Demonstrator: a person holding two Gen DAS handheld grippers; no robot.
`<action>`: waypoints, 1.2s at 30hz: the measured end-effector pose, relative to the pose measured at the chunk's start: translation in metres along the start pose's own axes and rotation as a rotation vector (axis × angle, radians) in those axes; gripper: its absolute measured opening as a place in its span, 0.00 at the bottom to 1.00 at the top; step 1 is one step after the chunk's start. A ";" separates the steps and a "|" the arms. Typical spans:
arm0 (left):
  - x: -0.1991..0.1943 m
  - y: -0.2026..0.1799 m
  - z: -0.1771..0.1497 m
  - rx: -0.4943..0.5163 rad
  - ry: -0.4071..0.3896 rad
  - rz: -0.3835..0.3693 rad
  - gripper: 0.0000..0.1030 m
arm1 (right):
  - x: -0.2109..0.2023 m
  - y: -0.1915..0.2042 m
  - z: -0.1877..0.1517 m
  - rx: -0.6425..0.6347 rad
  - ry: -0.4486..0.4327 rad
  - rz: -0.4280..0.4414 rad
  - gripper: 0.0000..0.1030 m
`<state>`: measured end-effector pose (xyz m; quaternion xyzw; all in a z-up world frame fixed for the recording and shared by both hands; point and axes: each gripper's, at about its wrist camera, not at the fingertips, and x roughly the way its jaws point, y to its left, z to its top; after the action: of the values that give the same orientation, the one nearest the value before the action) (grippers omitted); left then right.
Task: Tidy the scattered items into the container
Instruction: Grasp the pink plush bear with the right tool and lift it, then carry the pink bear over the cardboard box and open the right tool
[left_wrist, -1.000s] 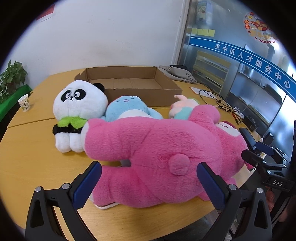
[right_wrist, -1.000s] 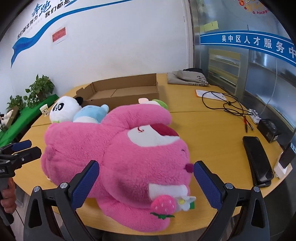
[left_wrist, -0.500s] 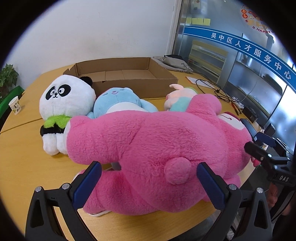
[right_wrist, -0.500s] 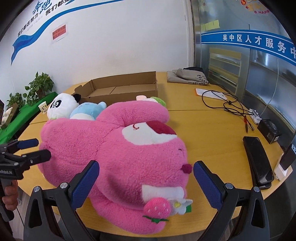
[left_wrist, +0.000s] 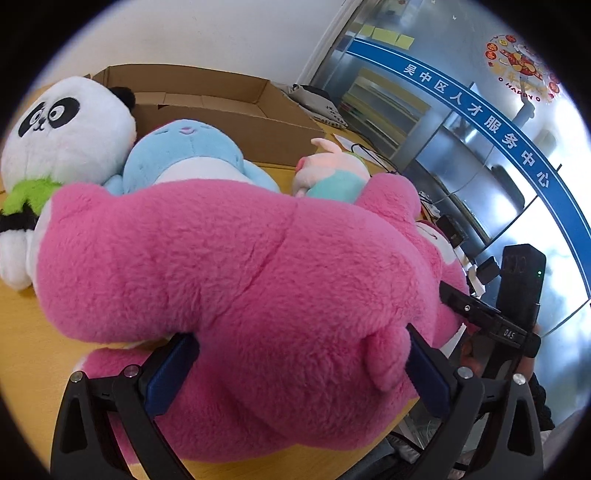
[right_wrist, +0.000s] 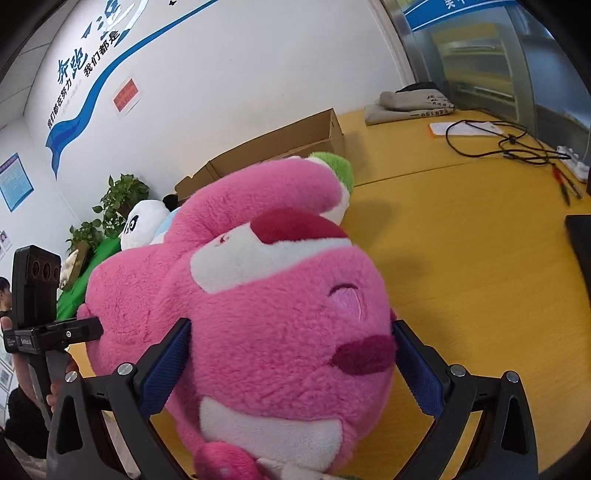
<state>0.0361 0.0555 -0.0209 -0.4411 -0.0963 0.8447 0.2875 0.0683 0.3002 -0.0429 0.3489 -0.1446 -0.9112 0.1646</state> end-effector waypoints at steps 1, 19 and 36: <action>0.000 -0.002 0.000 0.002 -0.004 0.001 0.91 | 0.002 0.000 0.000 0.003 0.003 0.010 1.00; -0.115 -0.008 0.038 0.034 -0.191 0.039 0.63 | -0.051 0.103 0.049 -0.227 -0.171 0.068 0.71; -0.172 0.025 0.251 0.187 -0.390 0.132 0.63 | -0.004 0.187 0.250 -0.372 -0.386 0.113 0.71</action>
<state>-0.0981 -0.0397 0.2359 -0.2463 -0.0424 0.9362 0.2472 -0.0624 0.1700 0.2083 0.1238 -0.0225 -0.9612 0.2457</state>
